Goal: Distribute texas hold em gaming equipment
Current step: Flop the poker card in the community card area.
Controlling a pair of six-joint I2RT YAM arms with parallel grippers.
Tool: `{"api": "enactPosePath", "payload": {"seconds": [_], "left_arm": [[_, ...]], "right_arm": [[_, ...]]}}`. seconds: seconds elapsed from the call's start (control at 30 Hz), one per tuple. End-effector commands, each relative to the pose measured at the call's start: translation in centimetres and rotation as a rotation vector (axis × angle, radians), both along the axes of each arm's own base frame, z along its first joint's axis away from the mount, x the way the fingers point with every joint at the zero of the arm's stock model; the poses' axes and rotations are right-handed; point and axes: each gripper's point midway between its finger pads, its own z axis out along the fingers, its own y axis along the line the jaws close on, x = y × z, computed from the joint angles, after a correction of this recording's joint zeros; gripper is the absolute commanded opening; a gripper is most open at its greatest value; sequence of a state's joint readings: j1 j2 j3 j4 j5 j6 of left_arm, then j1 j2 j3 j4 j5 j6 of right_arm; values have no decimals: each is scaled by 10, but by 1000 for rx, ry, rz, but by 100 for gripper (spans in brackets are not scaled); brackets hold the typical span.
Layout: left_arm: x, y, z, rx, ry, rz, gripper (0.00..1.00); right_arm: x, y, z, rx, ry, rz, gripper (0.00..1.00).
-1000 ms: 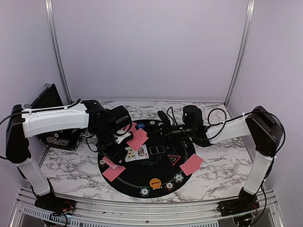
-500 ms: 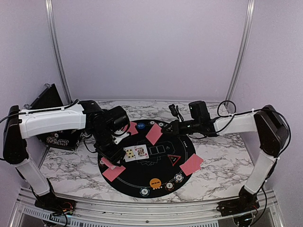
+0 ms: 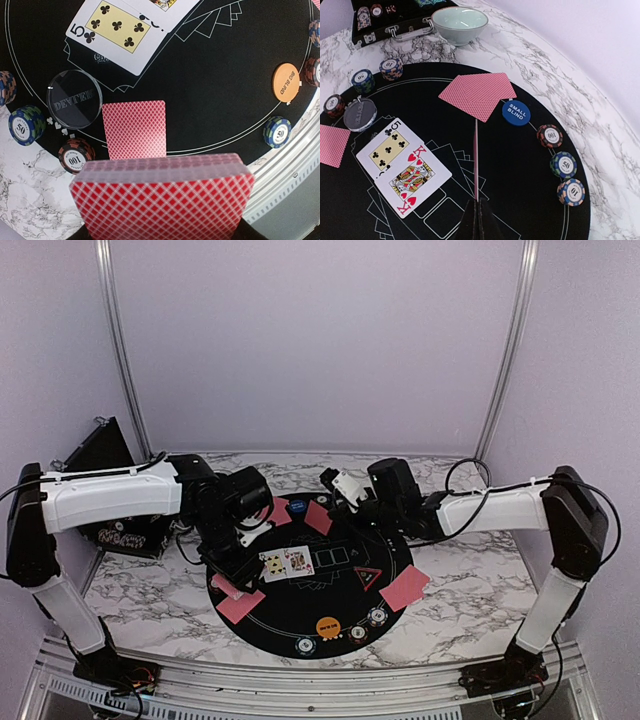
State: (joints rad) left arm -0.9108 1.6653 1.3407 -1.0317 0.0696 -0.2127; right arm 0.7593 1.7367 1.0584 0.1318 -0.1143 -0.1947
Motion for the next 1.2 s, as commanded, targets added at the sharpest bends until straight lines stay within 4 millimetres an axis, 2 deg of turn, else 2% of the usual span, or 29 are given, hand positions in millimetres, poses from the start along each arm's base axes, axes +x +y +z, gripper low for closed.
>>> {"api": "enactPosePath", "payload": {"seconds": [0.0, 0.13, 0.3, 0.5, 0.97, 1.07, 1.13, 1.17], "left_arm": [[1, 4, 11, -27, -30, 6, 58], [2, 5, 11, -28, -29, 11, 58], [1, 4, 12, -31, -30, 14, 59], [1, 4, 12, -32, -28, 15, 59], [1, 4, 12, -32, -25, 15, 59], [1, 3, 11, -31, -24, 13, 59], [2, 3, 10, -29, -21, 11, 59], [2, 2, 10, -29, -20, 11, 59]], "right_arm": [[11, 5, 6, -106, -196, -3, 0], [2, 16, -10, -205, -265, 11, 0], [-5, 21, -29, -255, -273, 39, 0], [-15, 25, -37, -277, -265, 59, 0], [-49, 14, -64, -309, -166, 73, 0], [-58, 7, -66, -304, -133, 69, 5], [-64, 3, -66, -287, -108, 66, 13], [-68, 2, -64, -272, -93, 67, 20]]}}
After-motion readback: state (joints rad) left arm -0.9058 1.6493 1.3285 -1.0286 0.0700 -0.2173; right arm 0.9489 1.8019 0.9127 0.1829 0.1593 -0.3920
